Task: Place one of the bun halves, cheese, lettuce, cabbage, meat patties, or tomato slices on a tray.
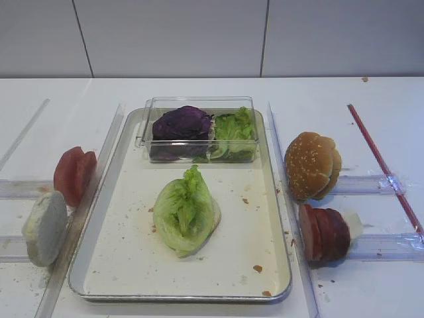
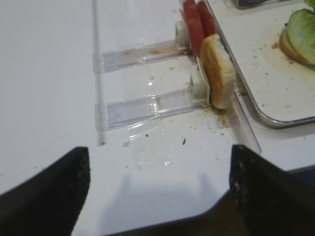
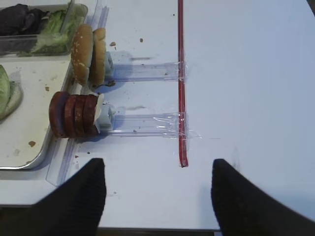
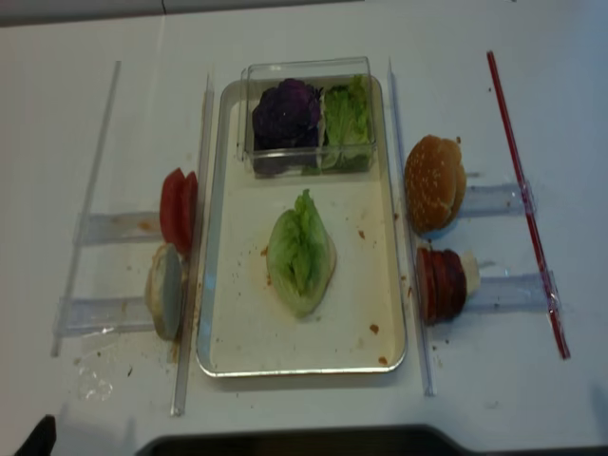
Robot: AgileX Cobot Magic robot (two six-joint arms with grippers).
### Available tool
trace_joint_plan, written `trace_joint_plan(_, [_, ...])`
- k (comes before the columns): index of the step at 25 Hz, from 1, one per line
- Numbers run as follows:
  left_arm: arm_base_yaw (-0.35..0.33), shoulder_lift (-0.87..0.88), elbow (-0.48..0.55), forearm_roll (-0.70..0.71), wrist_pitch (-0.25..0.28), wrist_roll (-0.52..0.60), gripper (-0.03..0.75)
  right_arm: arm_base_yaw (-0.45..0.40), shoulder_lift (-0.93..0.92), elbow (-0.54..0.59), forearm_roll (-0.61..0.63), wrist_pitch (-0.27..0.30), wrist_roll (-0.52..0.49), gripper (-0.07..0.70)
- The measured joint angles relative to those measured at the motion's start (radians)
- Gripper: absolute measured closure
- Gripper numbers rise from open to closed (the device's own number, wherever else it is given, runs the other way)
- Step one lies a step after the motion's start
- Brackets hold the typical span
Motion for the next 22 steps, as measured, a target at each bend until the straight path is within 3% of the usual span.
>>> trace_joint_plan(8, [0.0, 0.0, 0.0, 0.0, 0.0, 0.0, 0.182, 0.0, -0.018, 0.0, 0.0, -0.007, 0.0, 0.164])
trace_joint_plan(18, [0.0, 0.0, 0.0, 0.0, 0.0, 0.0, 0.182, 0.0, -0.018, 0.0, -0.002, -0.052, -0.005, 0.164])
trace_joint_plan(22, [0.0, 0.0, 0.0, 0.0, 0.0, 0.0, 0.182, 0.0, -0.018, 0.052, -0.006, -0.08, -0.008, 0.163])
